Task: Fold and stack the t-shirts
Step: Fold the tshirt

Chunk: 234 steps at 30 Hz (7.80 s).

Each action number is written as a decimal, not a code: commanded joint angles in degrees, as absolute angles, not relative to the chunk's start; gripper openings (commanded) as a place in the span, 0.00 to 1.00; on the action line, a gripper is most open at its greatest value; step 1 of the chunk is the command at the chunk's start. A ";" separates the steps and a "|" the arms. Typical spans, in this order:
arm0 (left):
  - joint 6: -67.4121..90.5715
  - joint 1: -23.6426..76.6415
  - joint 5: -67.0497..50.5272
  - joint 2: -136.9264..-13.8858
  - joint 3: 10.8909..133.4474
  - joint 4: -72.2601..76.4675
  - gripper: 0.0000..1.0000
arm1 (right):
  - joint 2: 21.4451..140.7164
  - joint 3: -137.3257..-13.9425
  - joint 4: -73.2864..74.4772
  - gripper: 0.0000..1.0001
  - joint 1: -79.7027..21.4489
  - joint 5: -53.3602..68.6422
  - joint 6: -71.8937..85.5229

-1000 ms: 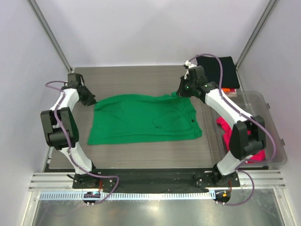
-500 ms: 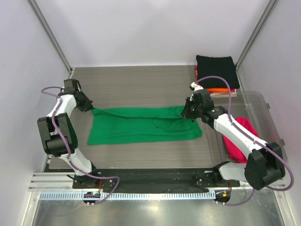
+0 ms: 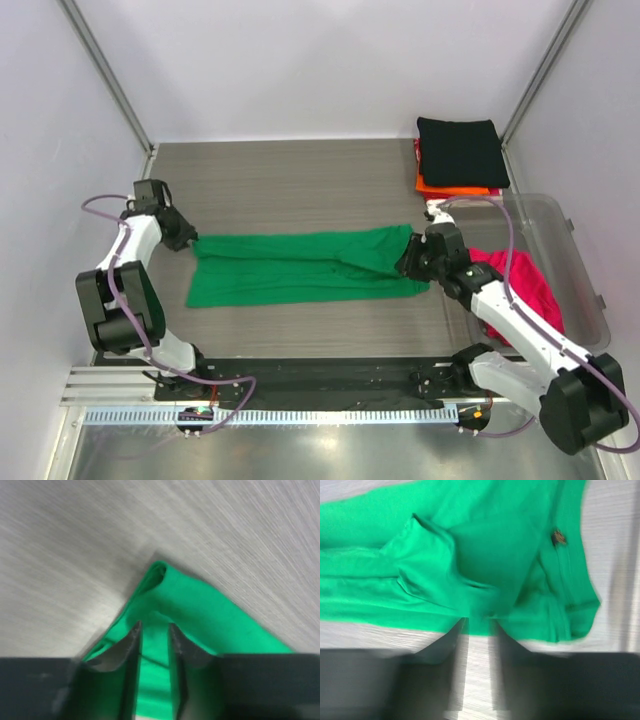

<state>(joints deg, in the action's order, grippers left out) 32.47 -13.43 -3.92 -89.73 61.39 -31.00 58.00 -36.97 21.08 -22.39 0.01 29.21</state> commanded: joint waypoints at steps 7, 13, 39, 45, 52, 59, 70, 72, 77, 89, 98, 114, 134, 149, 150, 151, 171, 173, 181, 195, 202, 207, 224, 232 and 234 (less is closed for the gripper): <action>33.84 -16.26 3.08 -81.48 60.99 -34.36 0.71 | 50.18 -34.62 24.26 0.74 -22.68 -7.47 38.76; 31.73 -8.74 1.66 -79.19 63.10 -34.01 0.68 | 60.28 -38.49 18.82 0.72 -23.64 -0.70 41.74; 34.71 11.08 9.75 -97.38 62.32 -36.30 0.57 | 69.97 -37.79 12.39 0.70 -25.22 5.62 45.97; 35.60 11.16 14.67 -95.28 61.44 -42.09 0.56 | 68.12 -37.00 13.01 0.70 -25.31 5.89 45.79; 38.76 11.07 16.62 -85.01 55.12 -46.77 0.56 | 64.52 -35.25 13.62 0.69 -25.31 6.94 46.14; 39.20 11.16 19.08 -79.01 58.87 -43.69 0.57 | 62.93 -31.91 13.89 0.68 -26.01 7.82 47.72; 37.97 11.34 13.01 -99.14 62.06 -39.29 0.52 | 70.37 -32.33 11.34 0.66 -26.10 5.55 49.05; 38.41 11.34 12.92 -99.76 60.74 -38.85 0.52 | 73.72 -34.09 11.60 0.66 -25.93 4.40 48.34; 39.11 11.34 11.17 -98.35 56.09 -38.41 0.51 | 88.46 -41.47 11.95 0.66 -23.30 3.08 46.32; 51.49 22.13 -4.12 -88.08 43.86 -35.17 0.50 | 133.74 -101.12 25.46 0.67 -21.36 9.57 33.93; 73.56 42.33 -15.91 -90.96 46.12 -18.73 0.53 | 159.33 -141.92 30.24 0.72 -20.74 15.99 36.55; 62.60 47.02 -5.20 -89.48 67.83 -39.97 0.63 | 145.14 -130.97 21.53 0.78 -18.81 14.86 37.79; 68.55 47.99 7.21 -56.96 40.79 -45.01 0.67 | 76.84 -49.28 22.15 0.71 -32.22 8.35 40.50; 79.62 56.51 8.70 -56.60 27.16 -33.84 0.62 | 57.92 -21.28 12.40 0.58 -45.79 6.68 57.12; 79.98 57.04 9.40 -57.04 26.81 -33.58 0.61 | 58.01 -20.66 11.35 0.58 -46.31 6.94 58.00; 80.59 58.17 9.75 -57.30 26.63 -33.66 0.61 | 58.53 -20.13 9.68 0.57 -46.75 6.94 58.53; 85.78 64.50 15.11 -57.74 23.11 -31.90 0.00 | 63.02 -17.14 6.40 0.01 -51.68 6.33 60.56; 86.39 66.00 15.99 -57.74 24.51 -32.52 0.00 | 60.92 -17.84 7.99 0.01 -51.94 5.98 60.56; 89.12 73.82 22.14 -59.41 36.46 -46.22 0.00 | 52.12 -23.28 21.52 0.01 -53.52 2.55 62.14; 77.89 65.93 31.91 -59.06 54.05 -57.50 0.00 | 64.06 -49.91 34.10 0.01 -50.28 -9.93 50.20; 64.35 49.41 24.89 -63.71 57.03 -50.90 0.00 | 76.01 -62.55 34.10 0.01 -39.65 -5.72 41.59; 55.13 39.21 20.83 -71.70 63.00 -47.29 0.00 | 86.63 -71.35 34.01 0.01 -34.90 -3.35 36.31; 44.13 23.82 9.93 -98.95 78.48 -41.31 0.00 | 111.26 -93.42 34.01 0.01 -27.60 4.48 29.97; 41.49 18.47 4.05 -111.34 92.58 -44.45 0.39 | 124.42 -109.57 38.66 0.67 -24.53 5.80 28.83; 40.26 16.88 4.65 -115.48 99.72 -52.70 0.45 | 126.90 -120.46 44.35 0.70 -23.91 5.89 27.69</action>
